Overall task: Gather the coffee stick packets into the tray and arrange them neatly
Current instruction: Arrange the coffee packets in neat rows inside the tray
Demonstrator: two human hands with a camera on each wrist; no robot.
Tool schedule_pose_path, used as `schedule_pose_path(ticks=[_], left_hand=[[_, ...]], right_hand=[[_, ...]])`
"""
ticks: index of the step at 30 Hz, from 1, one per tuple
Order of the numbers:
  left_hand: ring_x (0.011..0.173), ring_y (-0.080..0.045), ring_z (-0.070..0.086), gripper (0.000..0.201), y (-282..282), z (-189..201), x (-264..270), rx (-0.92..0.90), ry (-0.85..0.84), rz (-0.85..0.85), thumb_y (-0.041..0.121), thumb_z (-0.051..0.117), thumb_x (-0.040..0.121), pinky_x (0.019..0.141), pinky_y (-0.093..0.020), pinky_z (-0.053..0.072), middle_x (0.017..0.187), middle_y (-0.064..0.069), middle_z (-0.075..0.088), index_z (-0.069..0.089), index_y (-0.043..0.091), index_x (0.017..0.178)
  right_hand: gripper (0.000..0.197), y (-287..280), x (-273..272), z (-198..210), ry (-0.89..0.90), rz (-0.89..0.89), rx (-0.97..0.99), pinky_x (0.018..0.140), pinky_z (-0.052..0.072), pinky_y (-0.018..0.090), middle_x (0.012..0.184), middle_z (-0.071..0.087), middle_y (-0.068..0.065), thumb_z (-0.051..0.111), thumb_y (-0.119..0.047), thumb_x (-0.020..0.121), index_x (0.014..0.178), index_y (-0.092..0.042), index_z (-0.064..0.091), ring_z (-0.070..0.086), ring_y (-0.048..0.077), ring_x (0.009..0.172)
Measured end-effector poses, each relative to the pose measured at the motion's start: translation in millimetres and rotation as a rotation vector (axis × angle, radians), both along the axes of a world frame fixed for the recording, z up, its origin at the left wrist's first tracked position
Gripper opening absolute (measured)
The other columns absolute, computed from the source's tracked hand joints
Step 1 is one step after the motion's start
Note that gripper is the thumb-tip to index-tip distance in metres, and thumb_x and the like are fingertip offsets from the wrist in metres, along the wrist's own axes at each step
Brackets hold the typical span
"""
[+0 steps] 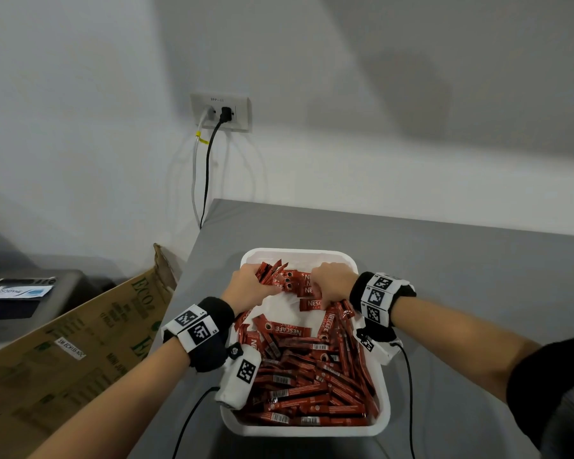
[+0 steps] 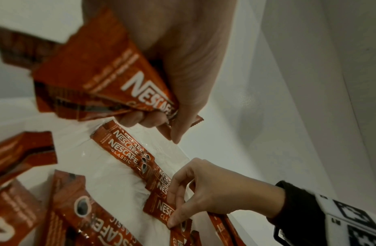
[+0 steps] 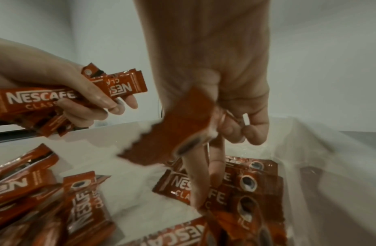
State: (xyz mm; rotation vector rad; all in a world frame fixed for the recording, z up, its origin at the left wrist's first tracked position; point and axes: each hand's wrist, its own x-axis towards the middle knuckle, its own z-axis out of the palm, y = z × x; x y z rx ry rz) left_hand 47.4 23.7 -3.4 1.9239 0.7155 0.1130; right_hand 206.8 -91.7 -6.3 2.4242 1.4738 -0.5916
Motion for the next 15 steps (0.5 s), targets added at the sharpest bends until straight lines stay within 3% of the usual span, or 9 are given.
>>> schedule_pose_path(ticks=[4,10,15], left_hand=[[0.051,-0.009,0.047,0.019,0.1,0.0,-1.5,0.003,0.0,-0.004,0.018,0.069,0.083,0.049,-0.016,0.04,0.072,0.0,0.058,0.063,0.004,0.095],[0.05,-0.009,0.048,0.021,-0.3,0.7,-0.9,0.01,0.002,-0.005,0.02,0.069,0.083,0.049,-0.015,0.041,0.074,-0.002,0.06,0.063,0.004,0.096],[0.048,-0.008,0.046,0.015,0.6,1.5,-2.3,-0.003,-0.007,-0.002,0.019,0.07,0.083,0.047,-0.014,0.04,0.068,0.003,0.058,0.063,0.009,0.092]], right_hand=[[0.023,0.8,0.9,2.5,-0.063,0.003,0.011,0.075,0.053,0.029,0.092,0.07,0.002,0.08,-0.022,0.07,0.088,-0.011,0.07,0.065,0.019,0.086],[0.026,9.5,-0.7,7.4,-0.112,0.066,-0.028,0.074,0.057,0.034,0.087,0.071,0.0,0.081,-0.028,0.069,0.087,-0.013,0.07,0.066,0.018,0.08],[0.033,12.1,0.7,9.5,-0.125,0.079,-0.086,0.078,0.057,0.037,0.09,0.071,0.001,0.082,-0.033,0.067,0.089,-0.012,0.07,0.066,0.019,0.085]])
